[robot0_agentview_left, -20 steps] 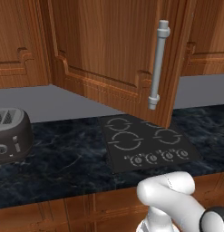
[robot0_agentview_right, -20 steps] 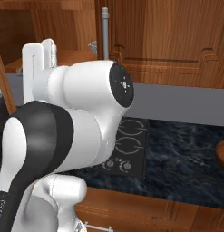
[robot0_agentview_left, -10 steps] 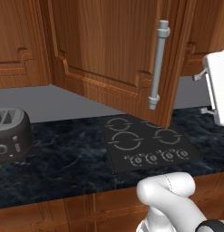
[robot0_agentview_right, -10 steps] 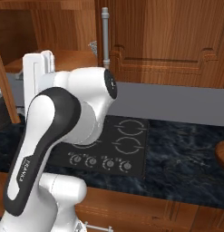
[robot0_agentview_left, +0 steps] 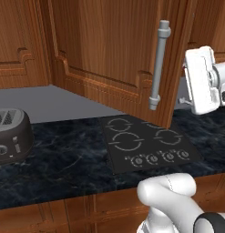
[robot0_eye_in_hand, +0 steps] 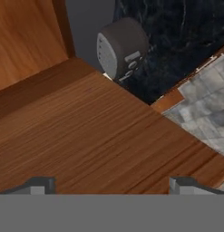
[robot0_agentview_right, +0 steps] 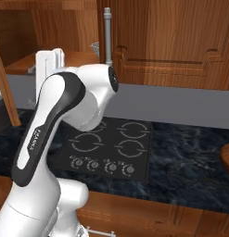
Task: Open the cabinet and setup a tea strainer by placing it in the bowl upright.
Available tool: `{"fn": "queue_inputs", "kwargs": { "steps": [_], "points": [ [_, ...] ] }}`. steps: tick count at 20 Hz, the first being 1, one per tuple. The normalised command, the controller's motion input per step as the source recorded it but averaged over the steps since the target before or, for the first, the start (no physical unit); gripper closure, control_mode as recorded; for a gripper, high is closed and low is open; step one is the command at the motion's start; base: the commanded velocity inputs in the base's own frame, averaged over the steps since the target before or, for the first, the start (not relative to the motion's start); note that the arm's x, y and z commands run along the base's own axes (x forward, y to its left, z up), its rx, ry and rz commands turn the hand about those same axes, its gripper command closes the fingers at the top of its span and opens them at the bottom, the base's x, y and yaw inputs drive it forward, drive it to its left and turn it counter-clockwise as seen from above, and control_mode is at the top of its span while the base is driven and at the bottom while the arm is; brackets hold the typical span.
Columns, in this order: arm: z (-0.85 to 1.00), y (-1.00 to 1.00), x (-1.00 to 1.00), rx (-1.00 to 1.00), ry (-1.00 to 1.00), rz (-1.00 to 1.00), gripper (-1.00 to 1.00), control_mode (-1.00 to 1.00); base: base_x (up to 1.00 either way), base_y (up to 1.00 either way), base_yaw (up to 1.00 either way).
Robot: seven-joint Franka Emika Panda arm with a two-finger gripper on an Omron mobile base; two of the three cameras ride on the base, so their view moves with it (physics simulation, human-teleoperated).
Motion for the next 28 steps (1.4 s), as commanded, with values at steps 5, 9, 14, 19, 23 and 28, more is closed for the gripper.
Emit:
{"fn": "queue_inputs", "kwargs": {
  "steps": [5,9,14,19,23,28],
  "points": [
    [0.0,0.64,0.18,0.0,0.0,0.03,-1.0,-1.0,0.0,0.0,0.0],
    [-0.09,0.81,0.0,0.0,0.02,0.04,-1.0,-1.0,0.0,0.0,0.0],
    [-0.13,0.81,-0.03,0.0,0.06,0.05,-1.0,-1.0,0.0,0.0,0.0],
    [-0.06,0.93,-0.41,0.0,0.05,0.05,-1.0,-1.0,0.0,0.0,0.0],
    [-0.01,0.83,-0.31,0.0,0.02,0.01,-1.0,-1.0,0.0,0.0,0.0],
    [0.0,0.71,-0.11,0.0,0.06,0.0,-1.0,-1.0,0.0,0.0,0.0]
  ]
}}
